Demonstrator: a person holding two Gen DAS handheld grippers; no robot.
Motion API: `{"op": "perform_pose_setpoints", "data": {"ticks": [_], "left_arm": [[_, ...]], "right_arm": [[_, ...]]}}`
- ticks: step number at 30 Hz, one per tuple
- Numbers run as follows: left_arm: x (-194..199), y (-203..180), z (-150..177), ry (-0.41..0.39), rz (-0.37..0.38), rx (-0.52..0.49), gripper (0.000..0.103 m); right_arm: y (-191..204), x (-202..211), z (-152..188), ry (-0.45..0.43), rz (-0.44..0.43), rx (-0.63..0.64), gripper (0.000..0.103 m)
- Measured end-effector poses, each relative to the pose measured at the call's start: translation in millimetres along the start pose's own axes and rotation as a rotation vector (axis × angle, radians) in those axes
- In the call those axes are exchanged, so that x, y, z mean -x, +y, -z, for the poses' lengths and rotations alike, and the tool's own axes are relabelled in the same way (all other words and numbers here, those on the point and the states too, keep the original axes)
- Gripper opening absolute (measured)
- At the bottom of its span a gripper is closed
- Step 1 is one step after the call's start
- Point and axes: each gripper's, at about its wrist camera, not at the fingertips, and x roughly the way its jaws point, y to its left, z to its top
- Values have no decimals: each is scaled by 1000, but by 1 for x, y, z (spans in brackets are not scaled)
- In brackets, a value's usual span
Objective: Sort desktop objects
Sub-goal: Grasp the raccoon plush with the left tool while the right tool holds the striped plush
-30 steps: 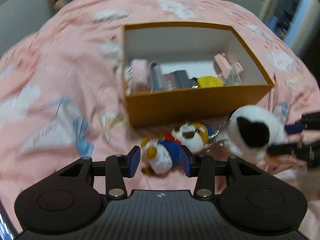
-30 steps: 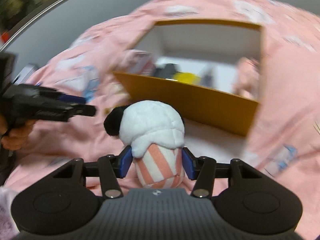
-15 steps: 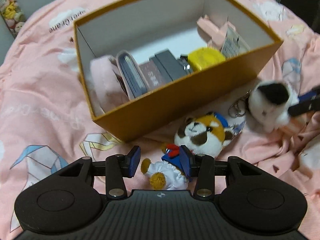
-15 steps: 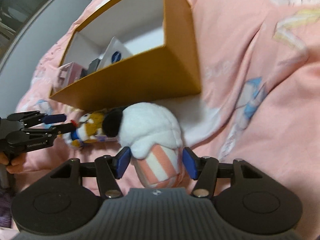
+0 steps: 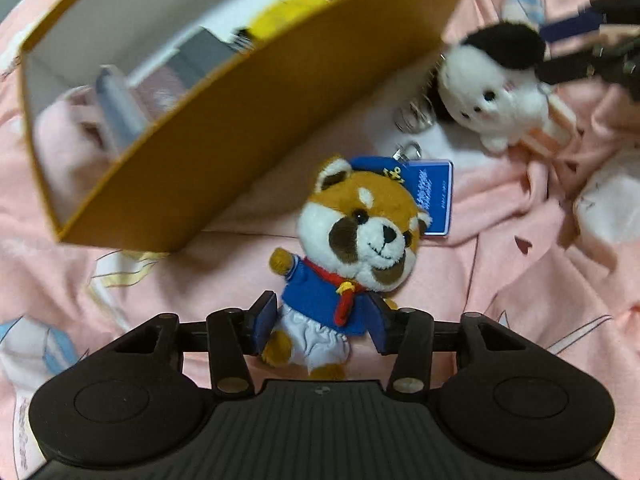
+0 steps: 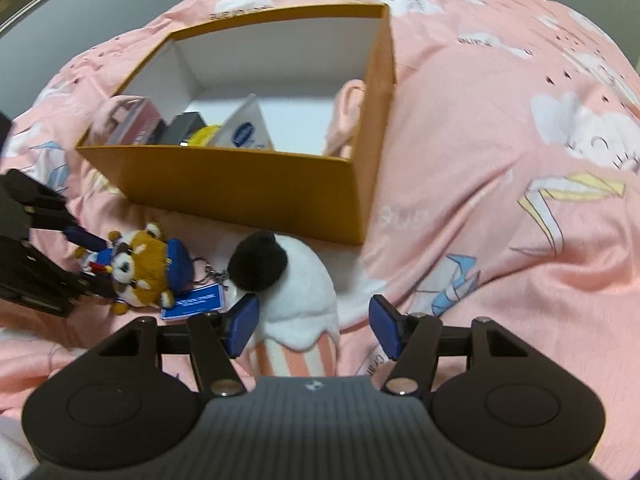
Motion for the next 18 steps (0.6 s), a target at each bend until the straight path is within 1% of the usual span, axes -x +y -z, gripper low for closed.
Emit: {"op": "perform_pose_setpoints", "data": {"ticks": [3, 5, 7, 9, 11, 14, 18], "left_arm": [[-10, -1, -7, 30, 11, -12, 61], [-13, -1, -9, 39, 16, -1, 60], [-11, -2, -8, 33, 13, 10, 60], [-6, -1, -4, 21, 18, 30, 59], [0, 1, 1, 12, 42, 60, 59], [11, 5, 6, 1, 92, 79, 59], [20, 14, 5, -1, 156, 119, 59]], "right_arm": [[6, 3, -2, -4, -11, 33, 64], [12, 5, -1, 0, -24, 61, 65], [20, 6, 2, 5, -35, 96, 68], [28, 3, 5, 10, -42, 138, 68], [35, -3, 6, 16, -30, 176, 69], [42, -17, 6, 28, 23, 243, 69], [47, -27, 3, 44, 8, 270, 69]]}}
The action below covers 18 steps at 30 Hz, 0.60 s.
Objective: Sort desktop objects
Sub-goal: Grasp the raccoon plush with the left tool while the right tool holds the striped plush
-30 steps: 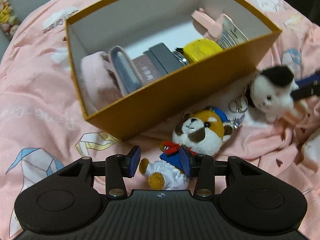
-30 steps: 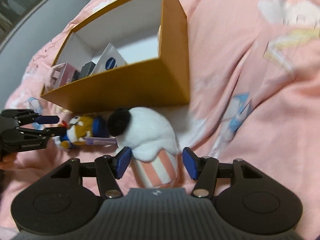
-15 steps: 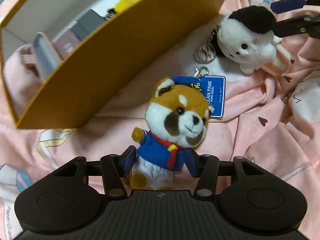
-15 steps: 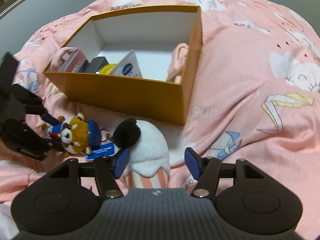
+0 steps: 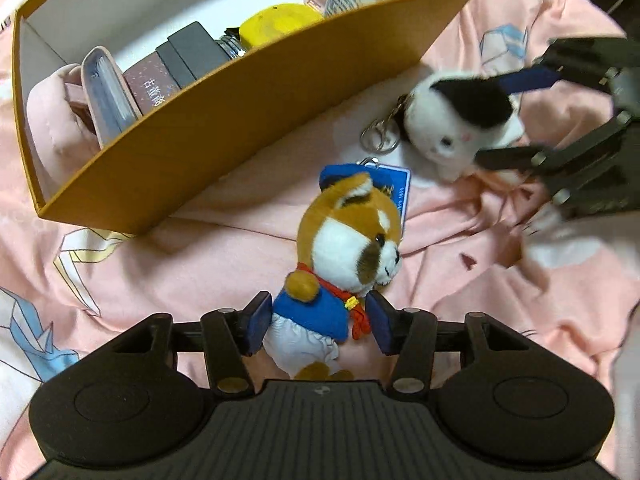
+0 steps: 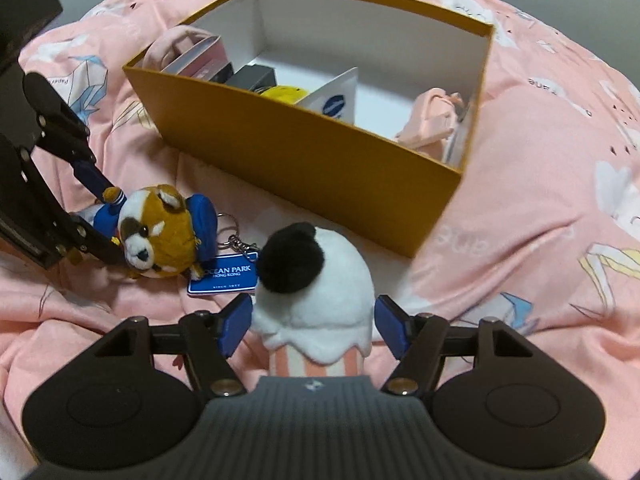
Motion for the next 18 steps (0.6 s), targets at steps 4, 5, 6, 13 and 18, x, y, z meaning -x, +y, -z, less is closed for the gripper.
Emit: {"op": "perform_pose_setpoints", "data": {"ticks": [4, 5, 6, 13, 18], "left_arm": [[3, 3, -11, 24, 14, -2, 58], [2, 0, -12, 29, 6, -7, 54], [1, -1, -13, 33, -3, -13, 52], [-7, 5, -4, -2, -6, 100, 48], [8, 10, 11, -91, 19, 226, 41]], "right_arm": [[0, -3, -1, 2, 21, 5, 70], [0, -2, 0, 0, 28, 6, 70], [-1, -2, 0, -1, 30, 6, 70], [1, -18, 0, 24, 3, -23, 66], [-9, -10, -2, 11, -34, -97, 60]]}}
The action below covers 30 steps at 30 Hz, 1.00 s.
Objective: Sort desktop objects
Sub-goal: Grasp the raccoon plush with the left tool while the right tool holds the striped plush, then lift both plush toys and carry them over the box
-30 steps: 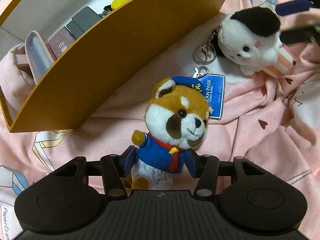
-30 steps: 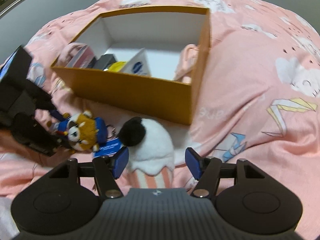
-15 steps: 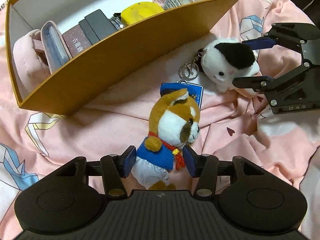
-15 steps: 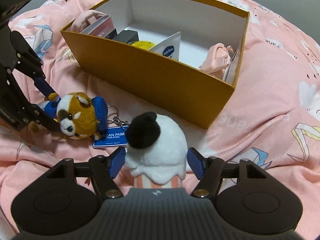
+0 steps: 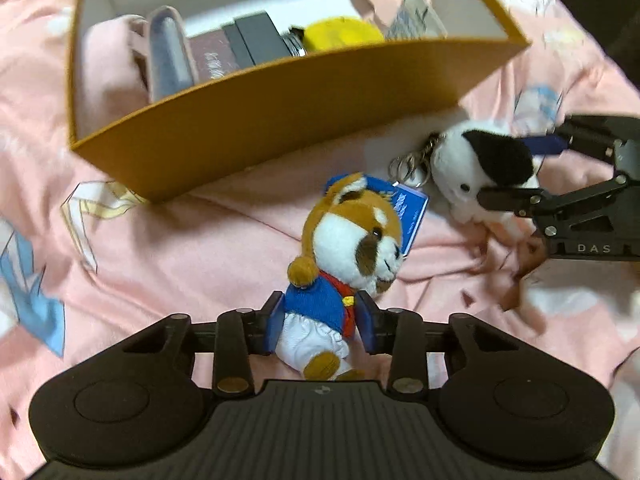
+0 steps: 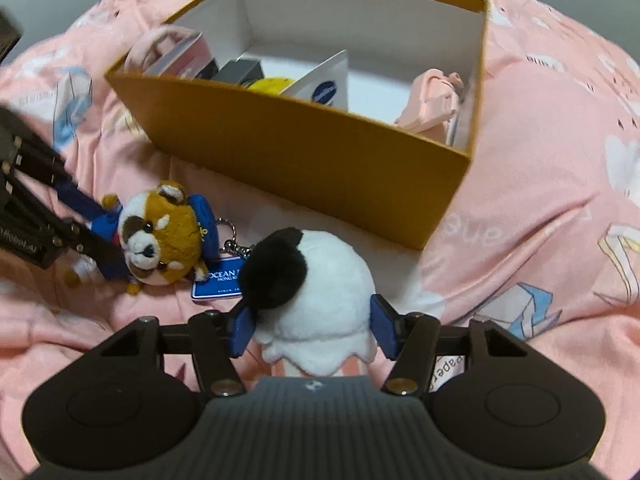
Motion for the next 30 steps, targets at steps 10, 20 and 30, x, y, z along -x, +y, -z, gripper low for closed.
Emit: {"op": "perform_pose_setpoints", "data": {"ticks": [10, 20, 30], "left_arm": [[47, -5, 15, -166, 68, 170, 39], [115, -7, -1, -405, 105, 227, 16], [95, 1, -3, -327, 51, 219, 15]], "right_arm": [[-21, 40, -6, -61, -200, -224, 56], [-25, 108, -47, -274, -295, -260, 56], [-22, 92, -50, -225, -296, -237, 57]]}}
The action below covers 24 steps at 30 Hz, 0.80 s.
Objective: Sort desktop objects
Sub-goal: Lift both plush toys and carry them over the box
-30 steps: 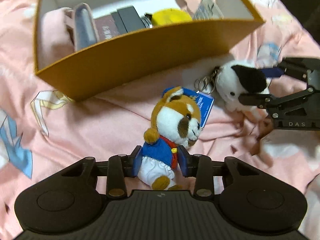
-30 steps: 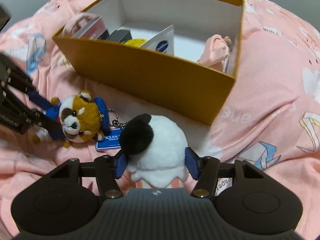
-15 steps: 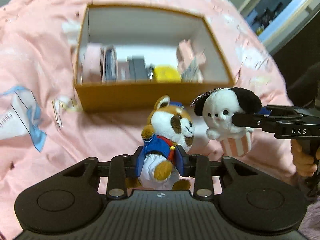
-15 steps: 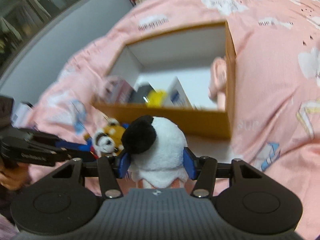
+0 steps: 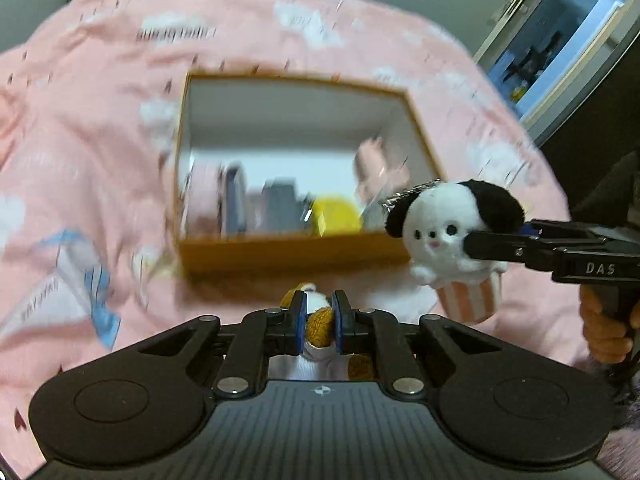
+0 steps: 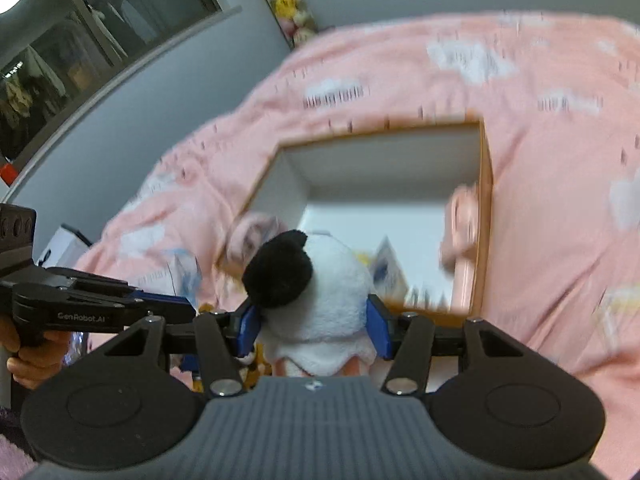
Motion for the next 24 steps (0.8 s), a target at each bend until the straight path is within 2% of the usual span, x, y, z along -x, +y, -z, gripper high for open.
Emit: {"op": "perform_pose_setpoints", "data": {"ticks": [3, 7, 10, 13, 16, 17, 18, 22, 24], "left_arm": [[-13, 5, 14, 65, -24, -2, 15], [-30, 15, 24, 175, -8, 9, 15], [-38, 20, 27, 217, -22, -10, 16], [-47, 30, 28, 273, 14, 11, 32], [-57, 39, 32, 309, -23, 25, 35], [-59, 40, 33, 312, -30, 26, 41], [-62, 42, 34, 318, -26, 24, 51], [-79, 49, 40, 378, 51, 62, 56], [-85, 51, 43, 393, 80, 79, 60]], "right_arm": [[-9, -16, 12, 50, 24, -25, 57], [-12, -28, 22, 85, 48, -27, 57], [-10, -33, 24, 95, 50, -13, 57], [-10, -36, 25, 106, 44, -3, 57], [-10, -37, 28, 123, 35, -6, 57], [-11, -38, 29, 129, 32, -12, 57], [-13, -39, 31, 137, 27, -19, 57], [-16, -38, 36, 145, 15, -31, 57], [-19, -35, 39, 156, -27, -51, 57]]}}
